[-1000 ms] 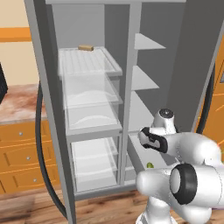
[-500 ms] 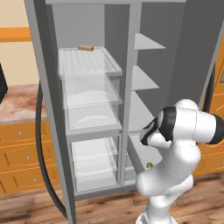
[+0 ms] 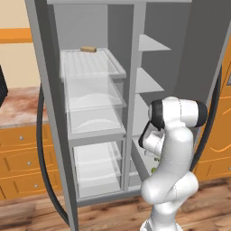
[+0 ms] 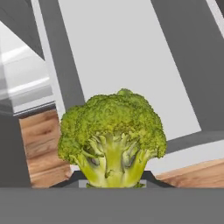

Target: Take the mango and broccoli from the fridge shelf and place them in the freezer drawer to begin freezing them.

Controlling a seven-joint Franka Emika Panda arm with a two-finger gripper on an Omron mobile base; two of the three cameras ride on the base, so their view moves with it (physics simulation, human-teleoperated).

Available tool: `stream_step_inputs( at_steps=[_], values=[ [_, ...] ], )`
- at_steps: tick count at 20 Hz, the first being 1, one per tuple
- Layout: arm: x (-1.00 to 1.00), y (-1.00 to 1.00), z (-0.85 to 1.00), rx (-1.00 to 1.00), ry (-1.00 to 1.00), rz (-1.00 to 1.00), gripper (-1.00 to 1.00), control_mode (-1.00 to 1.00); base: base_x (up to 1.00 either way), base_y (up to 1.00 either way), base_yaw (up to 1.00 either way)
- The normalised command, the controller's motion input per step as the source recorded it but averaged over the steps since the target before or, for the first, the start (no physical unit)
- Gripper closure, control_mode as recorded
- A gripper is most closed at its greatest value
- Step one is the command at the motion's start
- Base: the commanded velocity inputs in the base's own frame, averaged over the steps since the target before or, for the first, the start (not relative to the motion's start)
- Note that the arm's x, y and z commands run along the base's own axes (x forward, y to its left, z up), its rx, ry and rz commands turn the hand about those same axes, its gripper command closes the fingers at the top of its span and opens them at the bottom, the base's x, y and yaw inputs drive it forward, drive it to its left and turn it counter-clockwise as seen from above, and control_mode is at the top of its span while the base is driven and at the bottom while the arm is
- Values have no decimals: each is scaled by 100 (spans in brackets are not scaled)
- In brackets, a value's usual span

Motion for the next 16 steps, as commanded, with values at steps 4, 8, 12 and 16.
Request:
stream_step_inputs(
  at_steps=[4,8,12,16],
  values=[
    [28,-4,-24,9,20,0,100,-100,0,0,0],
    [25,-6,-31,8,13,0,100,-100,0,0,0],
    [37,0,-21,1,12,0,100,-100,0,0,0],
    [39,0,-31,0,11,0,100,-100,0,0,0]
  ],
)
